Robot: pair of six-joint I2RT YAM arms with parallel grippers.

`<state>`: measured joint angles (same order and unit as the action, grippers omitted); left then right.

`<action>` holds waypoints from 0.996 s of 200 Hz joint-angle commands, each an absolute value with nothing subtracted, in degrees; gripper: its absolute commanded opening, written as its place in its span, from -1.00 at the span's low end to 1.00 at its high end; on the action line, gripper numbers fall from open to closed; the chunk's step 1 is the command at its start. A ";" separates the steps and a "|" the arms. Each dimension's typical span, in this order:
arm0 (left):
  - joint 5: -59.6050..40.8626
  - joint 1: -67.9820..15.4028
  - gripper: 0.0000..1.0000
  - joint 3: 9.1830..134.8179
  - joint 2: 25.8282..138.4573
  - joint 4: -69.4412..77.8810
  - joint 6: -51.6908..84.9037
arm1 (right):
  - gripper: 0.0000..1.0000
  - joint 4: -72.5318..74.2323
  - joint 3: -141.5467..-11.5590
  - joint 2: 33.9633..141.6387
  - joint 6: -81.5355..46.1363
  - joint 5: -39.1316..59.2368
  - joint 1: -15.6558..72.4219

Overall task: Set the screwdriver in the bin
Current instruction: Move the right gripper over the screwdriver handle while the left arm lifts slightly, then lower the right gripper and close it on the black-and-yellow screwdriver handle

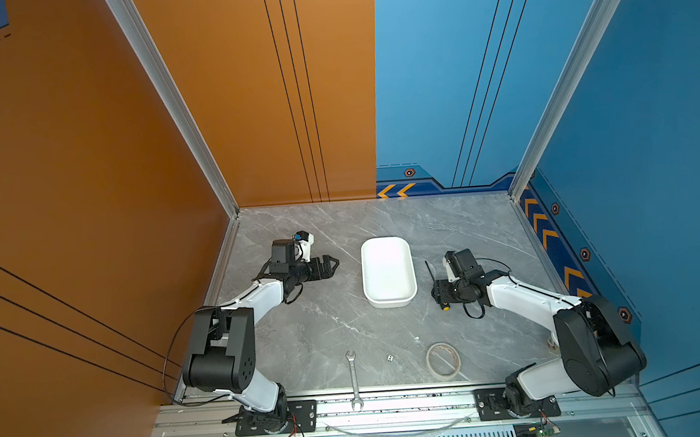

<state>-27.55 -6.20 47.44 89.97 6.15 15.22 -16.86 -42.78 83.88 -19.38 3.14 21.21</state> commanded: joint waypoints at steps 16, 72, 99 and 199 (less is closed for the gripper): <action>-28.83 -6.74 0.96 49.05 91.31 4.05 13.27 | 0.36 -19.63 -45.30 85.10 -19.17 1.52 22.19; -28.73 -7.12 0.96 49.44 91.76 3.13 12.68 | 0.13 -21.85 -46.54 87.42 -19.03 0.74 23.29; -28.40 -7.21 0.96 49.72 91.74 2.47 12.31 | 0.06 -22.42 -47.08 88.28 -19.10 0.54 23.64; -27.77 -7.86 0.96 50.04 91.60 1.49 11.43 | -0.22 -24.51 -49.46 92.34 -19.51 -0.77 24.42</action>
<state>-27.53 -7.27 48.47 91.26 2.96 12.88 -22.00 -47.75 91.29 -19.38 1.15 24.01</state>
